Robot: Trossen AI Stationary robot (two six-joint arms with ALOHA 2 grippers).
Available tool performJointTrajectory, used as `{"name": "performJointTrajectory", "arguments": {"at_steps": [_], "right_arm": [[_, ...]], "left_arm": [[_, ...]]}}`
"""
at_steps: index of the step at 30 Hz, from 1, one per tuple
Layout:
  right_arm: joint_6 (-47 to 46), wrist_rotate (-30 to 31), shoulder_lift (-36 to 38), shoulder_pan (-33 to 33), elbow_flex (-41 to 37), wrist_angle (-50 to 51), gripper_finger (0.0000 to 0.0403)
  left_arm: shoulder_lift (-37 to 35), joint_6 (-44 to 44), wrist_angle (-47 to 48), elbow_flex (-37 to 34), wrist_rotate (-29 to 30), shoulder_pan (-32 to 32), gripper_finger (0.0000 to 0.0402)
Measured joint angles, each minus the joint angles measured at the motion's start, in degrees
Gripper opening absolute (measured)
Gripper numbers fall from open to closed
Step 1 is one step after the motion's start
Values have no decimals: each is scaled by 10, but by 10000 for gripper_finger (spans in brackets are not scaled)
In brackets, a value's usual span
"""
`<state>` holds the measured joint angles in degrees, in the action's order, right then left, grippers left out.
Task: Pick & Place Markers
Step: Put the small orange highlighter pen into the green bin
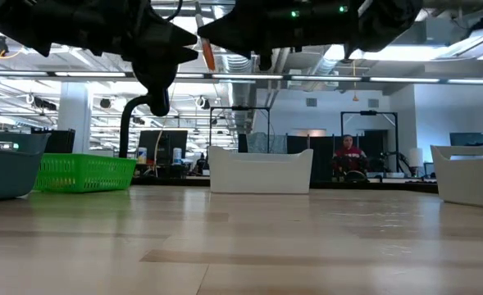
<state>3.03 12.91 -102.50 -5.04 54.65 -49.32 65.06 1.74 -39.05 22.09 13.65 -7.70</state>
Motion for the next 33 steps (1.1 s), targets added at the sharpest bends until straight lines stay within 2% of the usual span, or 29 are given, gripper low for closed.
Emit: {"name": "performJointTrajectory", "arguments": {"at_steps": [15, 24, 33], "right_arm": [[0, -14, -2, 6, 47, 14, 28], [20, -10, -82, 7, 88, -47, 27], [20, -10, -76, 6, 96, -20, 34]], "left_arm": [[0, 2, -20, 0, 0, 0, 177], [0, 19, -20, 0, -1, -1, 176], [0, 19, -20, -1, -2, 0, 169]]}}
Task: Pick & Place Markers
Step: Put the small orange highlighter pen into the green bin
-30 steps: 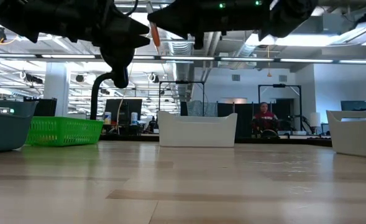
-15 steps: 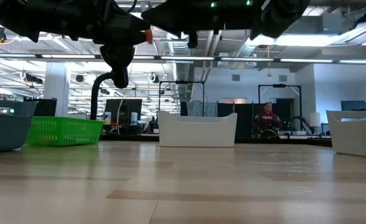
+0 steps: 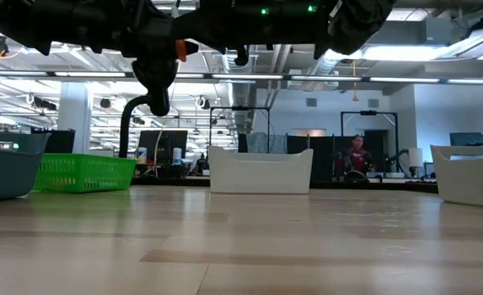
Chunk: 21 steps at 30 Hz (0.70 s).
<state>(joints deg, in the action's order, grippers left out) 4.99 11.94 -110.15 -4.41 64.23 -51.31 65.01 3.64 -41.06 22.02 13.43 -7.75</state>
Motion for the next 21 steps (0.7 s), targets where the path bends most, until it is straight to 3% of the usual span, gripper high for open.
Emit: {"name": "performJointTrajectory", "arguments": {"at_steps": [15, 21], "right_arm": [[1, -18, 0, -1, 1, -2, 41], [18, -26, 0, 0, 1, -2, 55]], "left_arm": [[0, 3, 3, 1, 5, 1, 43], [0, 1, 3, 1, 4, 0, 41]]}}
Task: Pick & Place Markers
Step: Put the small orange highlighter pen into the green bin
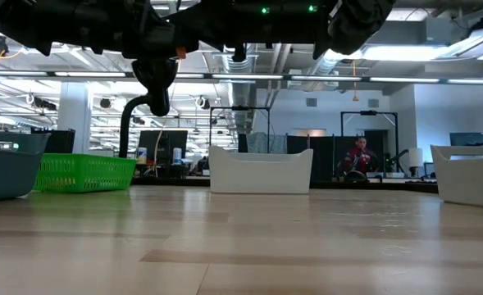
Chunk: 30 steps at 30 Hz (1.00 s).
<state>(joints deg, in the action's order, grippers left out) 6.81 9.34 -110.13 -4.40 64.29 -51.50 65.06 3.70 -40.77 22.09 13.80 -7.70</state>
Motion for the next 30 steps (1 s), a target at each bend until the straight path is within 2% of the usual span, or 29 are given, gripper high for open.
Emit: {"name": "performJointTrajectory", "arguments": {"at_steps": [6, 10, 13, 18, 22, 25, 27, 30], "right_arm": [[18, 0, 0, 0, 0, 1, 92], [12, 3, 8, -1, -1, 22, 125], [12, 24, 36, -1, -1, 97, 153], [-28, 101, 107, -6, -1, 297, 190], [-113, 101, 163, -17, -1, 482, 204], [-171, 101, 191, -31, -1, 599, 204], [-211, 101, 202, -43, -1, 662, 201], [-254, 101, 203, -62, -1, 723, 194]], "left_arm": [[0, 0, 1, 0, -1, 0, 44], [0, 4, 16, 0, 26, 0, 42], [-1, 19, 33, 0, 48, 0, 42], [-18, 26, 57, 0, 78, 0, 44], [-69, 37, 185, 0, 180, 0, 43], [-123, 88, 320, 0, 263, 0, 47], [-160, 140, 417, 0, 294, 3, 47], [-206, 264, 558, 0, 296, 22, 45]]}}
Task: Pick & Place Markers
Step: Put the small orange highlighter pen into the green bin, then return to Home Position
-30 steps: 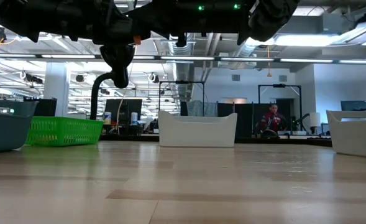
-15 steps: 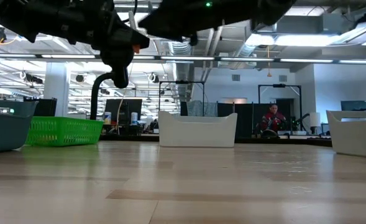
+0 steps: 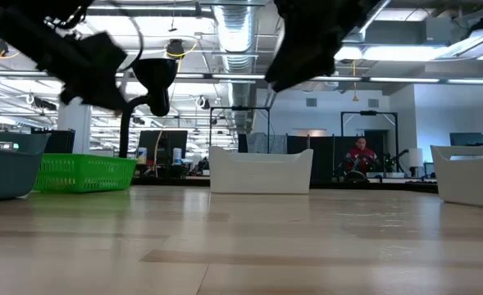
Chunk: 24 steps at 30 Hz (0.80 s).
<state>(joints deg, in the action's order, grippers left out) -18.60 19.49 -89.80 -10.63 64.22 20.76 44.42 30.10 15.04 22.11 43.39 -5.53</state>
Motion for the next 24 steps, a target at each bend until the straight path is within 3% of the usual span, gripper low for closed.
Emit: {"name": "performJointTrajectory", "arguments": {"at_steps": [4, 7, 14, 24], "right_arm": [[-14, 0, -16, -25, 0, 22, 183], [-14, 0, -32, -38, 0, 16, 175], [-6, 1, -25, -40, 0, 12, 150], [-5, 2, -23, -31, 0, 11, 118]], "left_arm": [[-29, 156, 145, 0, -63, 31, 49], [-23, 199, 176, -1, -103, 48, 54], [32, 199, 175, -1, -110, 69, 65], [108, 176, 174, -1, -121, 111, 131]]}}
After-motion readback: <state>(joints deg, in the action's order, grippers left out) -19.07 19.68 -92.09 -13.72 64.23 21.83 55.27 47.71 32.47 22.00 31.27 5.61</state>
